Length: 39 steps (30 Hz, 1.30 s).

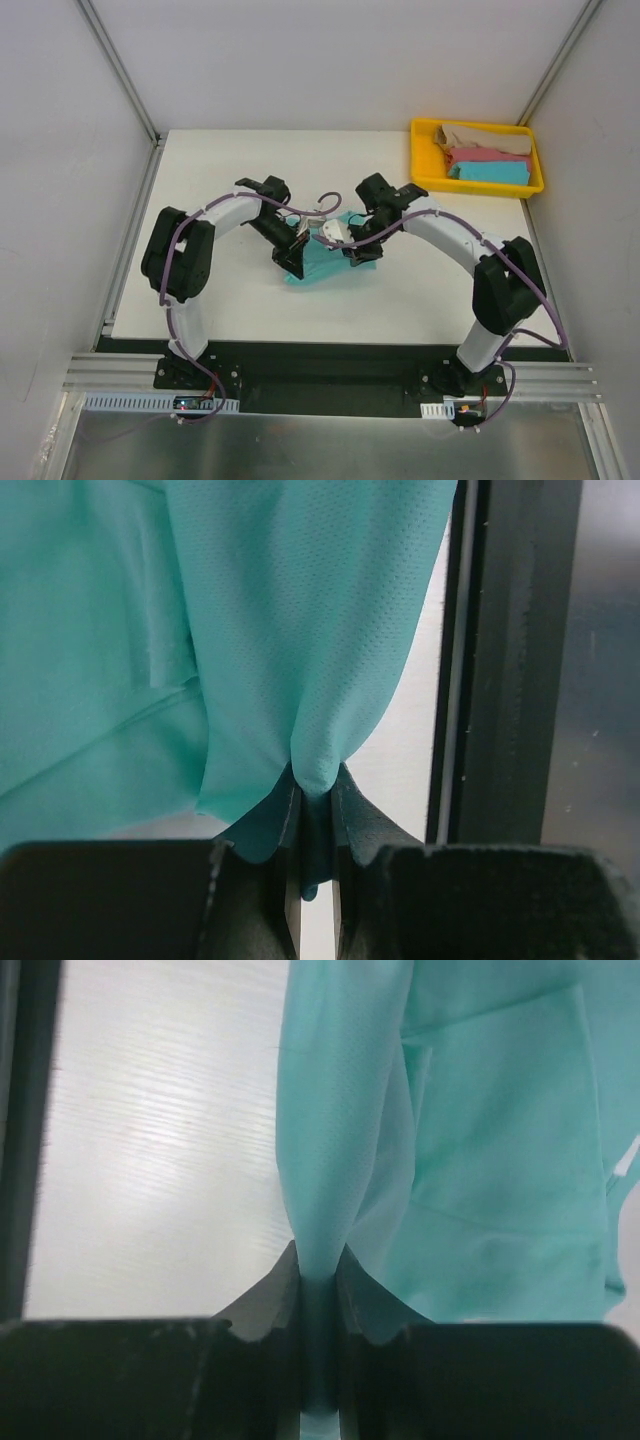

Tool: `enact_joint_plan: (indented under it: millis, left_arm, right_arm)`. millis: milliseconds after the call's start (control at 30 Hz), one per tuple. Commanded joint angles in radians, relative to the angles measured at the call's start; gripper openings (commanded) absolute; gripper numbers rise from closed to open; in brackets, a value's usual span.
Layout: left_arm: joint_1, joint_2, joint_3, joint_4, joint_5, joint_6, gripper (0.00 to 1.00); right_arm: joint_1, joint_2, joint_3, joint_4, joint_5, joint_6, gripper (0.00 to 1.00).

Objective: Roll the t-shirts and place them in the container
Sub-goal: Roll the T-shirt to the center of the board.

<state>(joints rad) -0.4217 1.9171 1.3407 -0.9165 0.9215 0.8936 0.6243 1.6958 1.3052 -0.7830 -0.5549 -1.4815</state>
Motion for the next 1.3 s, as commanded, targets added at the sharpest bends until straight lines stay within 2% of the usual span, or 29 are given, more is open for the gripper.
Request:
enact_joint_plan:
  millis: [0,133,400,767,833,1033,1133,1200,1233,1267]
  left_arm:
    - [0.012,-0.055,-0.051,-0.105,-0.015,-0.028,0.02]
    - [0.014,-0.03,-0.058,-0.122,0.002,-0.071,0.0]
    - [0.015,0.069,0.026,-0.133,0.01,-0.133,0.0]
    - [0.032,0.227,0.144,-0.2,-0.044,-0.145,0.01]
    - [0.049,0.247,0.163,-0.203,-0.049,-0.168,0.02]
    - [0.11,0.283,0.16,-0.182,-0.065,-0.182,0.16]
    - [0.144,0.246,0.141,-0.154,-0.099,-0.168,0.22]
    - [0.158,0.151,0.091,-0.09,-0.128,-0.148,0.26]
    - [0.162,0.105,0.063,-0.061,-0.144,-0.139,0.32]
    - [0.161,0.001,0.001,0.005,-0.156,-0.112,0.35]
  right_arm:
    - [-0.014,0.092,0.14,-0.493,-0.083,-0.083,0.11]
    - [-0.018,0.215,0.193,-0.659,-0.1,-0.094,0.11]
    - [-0.072,0.327,0.207,-0.664,-0.172,-0.042,0.1]
    - [-0.13,0.545,0.353,-0.861,-0.207,-0.103,0.1]
    - [-0.136,0.59,0.39,-0.875,-0.215,-0.071,0.09]
    - [-0.138,0.695,0.466,-0.877,-0.192,0.004,0.12]
    - [-0.146,0.793,0.569,-0.875,-0.163,0.14,0.15]
    - [-0.152,0.833,0.614,-0.877,-0.155,0.245,0.16]
    - [-0.153,0.87,0.637,-0.877,-0.152,0.277,0.16]
    - [-0.156,0.887,0.678,-0.877,-0.148,0.309,0.15]
